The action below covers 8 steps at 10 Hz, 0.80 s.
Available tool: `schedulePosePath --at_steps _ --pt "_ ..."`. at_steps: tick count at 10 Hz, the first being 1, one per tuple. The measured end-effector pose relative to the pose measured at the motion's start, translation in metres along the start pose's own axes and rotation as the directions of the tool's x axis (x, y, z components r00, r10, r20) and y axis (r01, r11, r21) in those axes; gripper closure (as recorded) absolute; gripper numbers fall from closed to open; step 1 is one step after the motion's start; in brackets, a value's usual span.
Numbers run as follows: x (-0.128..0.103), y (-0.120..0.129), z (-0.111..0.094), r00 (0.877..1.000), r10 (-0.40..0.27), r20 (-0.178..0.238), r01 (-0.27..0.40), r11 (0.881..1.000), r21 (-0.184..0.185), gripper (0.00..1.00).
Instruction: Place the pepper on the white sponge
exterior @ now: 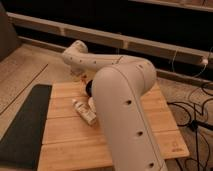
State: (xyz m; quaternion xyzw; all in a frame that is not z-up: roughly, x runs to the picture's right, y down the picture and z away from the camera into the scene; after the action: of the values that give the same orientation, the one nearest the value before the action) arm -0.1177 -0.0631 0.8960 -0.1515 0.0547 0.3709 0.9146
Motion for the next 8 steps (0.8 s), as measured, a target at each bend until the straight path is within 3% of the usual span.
schedulePosePath --at_steps 2,4,5,8 --pt "0.048 -0.008 -0.005 0.992 0.12 -0.039 -0.118 0.992 0.038 1.0" --pt "0.084 -0.016 -0.009 0.973 0.226 -0.039 -0.224 0.973 0.052 1.0" --pt "0.103 -0.024 -0.012 0.958 0.286 -0.029 -0.284 0.957 0.056 1.0" --pt "0.107 -0.022 -0.012 0.953 0.303 -0.024 -0.301 0.952 0.053 1.0"
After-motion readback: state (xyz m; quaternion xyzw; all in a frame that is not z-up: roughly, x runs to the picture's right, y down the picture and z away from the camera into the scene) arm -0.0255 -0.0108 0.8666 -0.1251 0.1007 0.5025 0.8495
